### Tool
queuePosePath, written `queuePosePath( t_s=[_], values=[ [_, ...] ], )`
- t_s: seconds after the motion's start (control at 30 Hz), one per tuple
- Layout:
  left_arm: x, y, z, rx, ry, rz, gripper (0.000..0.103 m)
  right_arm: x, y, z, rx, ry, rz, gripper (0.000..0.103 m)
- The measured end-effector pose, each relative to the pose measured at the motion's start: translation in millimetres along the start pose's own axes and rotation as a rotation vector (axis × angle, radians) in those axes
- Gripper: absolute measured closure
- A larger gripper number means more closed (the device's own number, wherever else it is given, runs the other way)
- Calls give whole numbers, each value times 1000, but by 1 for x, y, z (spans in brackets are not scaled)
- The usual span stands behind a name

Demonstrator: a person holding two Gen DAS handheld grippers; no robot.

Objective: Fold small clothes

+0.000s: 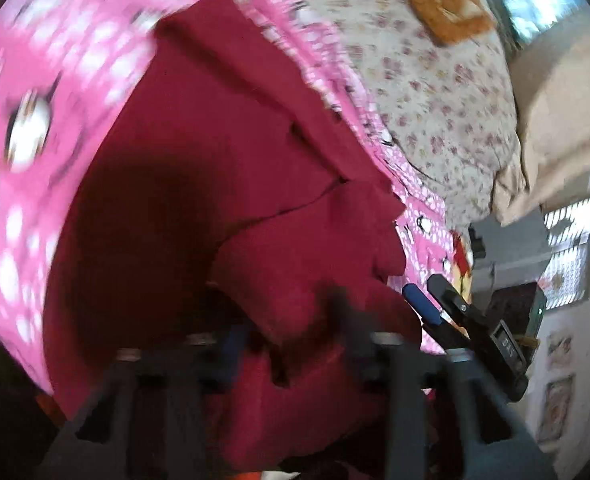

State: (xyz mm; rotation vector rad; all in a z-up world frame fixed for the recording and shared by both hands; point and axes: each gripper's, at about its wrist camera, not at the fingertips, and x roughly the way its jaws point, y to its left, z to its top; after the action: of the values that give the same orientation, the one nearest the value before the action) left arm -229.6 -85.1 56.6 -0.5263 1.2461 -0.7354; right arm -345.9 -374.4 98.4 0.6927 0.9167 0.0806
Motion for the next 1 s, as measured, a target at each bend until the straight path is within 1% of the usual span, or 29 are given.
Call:
queuePosePath(
  t_s=[0.07,0.13,0.23,0.33,0.4,0.47,0.57,0.63,0.77,0.8,0.87,0.9,0.93,1.0],
  values=[
    [-11,-21,11,78,-33,-3,103,-5,-6,0,12,-16,-13,40],
    [-28,-48,27,156,-82,-14,103,-10,-14,2,24,-30,-34,40],
    [-58,-95,61,266,-171,-6,103,-14,-24,4,44,-53,-77,40],
    [-75,-136,94,343,-218,-25,103,-18,-36,8,71,-72,-97,40],
    [-80,-155,114,383,-253,-4,103,-19,-42,15,80,-88,-128,40],
    [-78,-171,135,417,-269,29,103,-20,-46,25,79,-113,-153,40],
    [-72,-174,158,415,-259,51,103,-20,-55,45,93,-153,-192,39],
    [-70,-173,170,411,-257,63,103,-14,-65,60,106,-165,-218,34],
    [-62,-166,179,402,-240,72,103,13,-92,95,148,-152,-283,32],
    [-62,-164,180,404,-238,77,103,21,-100,103,176,-148,-287,32],
    [-59,-159,182,409,-236,97,103,38,-111,114,207,-143,-228,32],
    [-58,-155,184,408,-232,109,103,47,-115,119,206,-132,-206,40],
    [-57,-151,186,404,-229,118,103,52,-116,123,197,-125,-204,63],
    [-53,-136,192,387,-228,149,103,54,-111,133,155,-131,-241,87]
  ],
)
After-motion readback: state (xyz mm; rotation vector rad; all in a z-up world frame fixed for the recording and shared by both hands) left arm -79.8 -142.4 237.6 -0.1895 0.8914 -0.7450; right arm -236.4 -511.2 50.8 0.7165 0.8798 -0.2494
